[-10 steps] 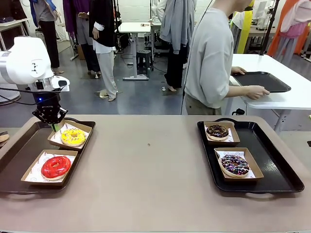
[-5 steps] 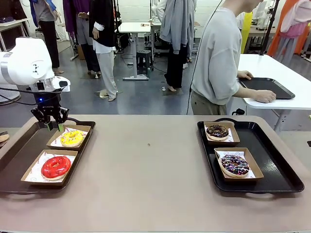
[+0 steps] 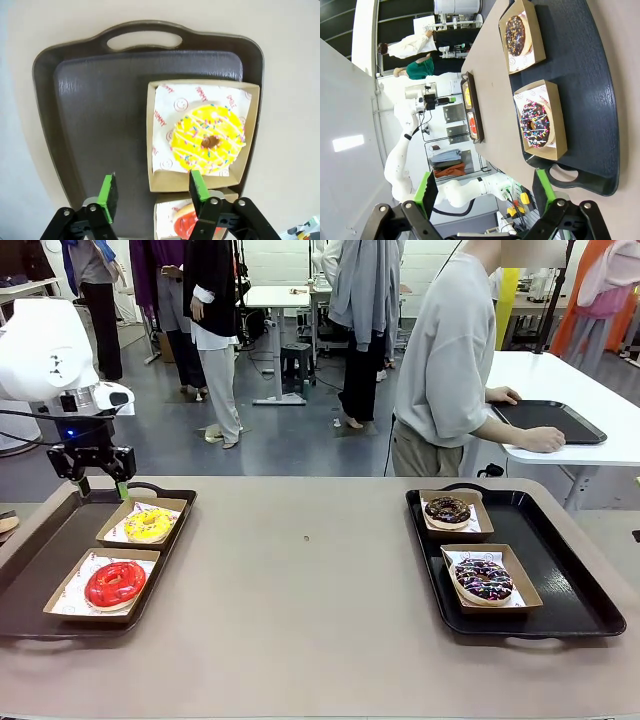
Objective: Individually package the donuts and arrange them on the tray.
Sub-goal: Place the picked Paper togo box on the Handle tray.
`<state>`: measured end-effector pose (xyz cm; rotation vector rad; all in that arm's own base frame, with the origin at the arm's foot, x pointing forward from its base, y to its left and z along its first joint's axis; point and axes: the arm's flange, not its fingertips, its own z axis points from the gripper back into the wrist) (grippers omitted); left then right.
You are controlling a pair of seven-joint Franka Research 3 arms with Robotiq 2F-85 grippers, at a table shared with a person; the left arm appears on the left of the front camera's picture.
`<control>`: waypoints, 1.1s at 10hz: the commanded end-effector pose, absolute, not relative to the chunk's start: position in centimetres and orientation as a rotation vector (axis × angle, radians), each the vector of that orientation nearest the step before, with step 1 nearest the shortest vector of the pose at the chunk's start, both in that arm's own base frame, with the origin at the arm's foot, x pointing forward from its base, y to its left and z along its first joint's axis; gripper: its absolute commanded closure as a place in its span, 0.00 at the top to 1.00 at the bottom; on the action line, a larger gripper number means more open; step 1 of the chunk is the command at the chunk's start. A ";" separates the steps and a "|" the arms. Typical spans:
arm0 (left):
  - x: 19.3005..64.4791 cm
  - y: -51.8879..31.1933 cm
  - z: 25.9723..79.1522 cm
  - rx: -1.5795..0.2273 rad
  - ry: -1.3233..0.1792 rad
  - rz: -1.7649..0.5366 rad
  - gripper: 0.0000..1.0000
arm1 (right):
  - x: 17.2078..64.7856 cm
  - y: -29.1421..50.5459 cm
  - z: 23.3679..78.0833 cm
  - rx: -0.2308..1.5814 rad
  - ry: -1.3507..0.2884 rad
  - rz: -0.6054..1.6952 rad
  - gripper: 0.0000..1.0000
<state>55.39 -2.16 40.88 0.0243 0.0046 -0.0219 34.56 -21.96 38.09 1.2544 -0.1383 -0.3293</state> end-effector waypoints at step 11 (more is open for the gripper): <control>54.1 -2.1 41.5 0.024 0.018 -0.017 1.00 | 34.5 -22.0 38.4 1.252 -0.125 -0.326 1.00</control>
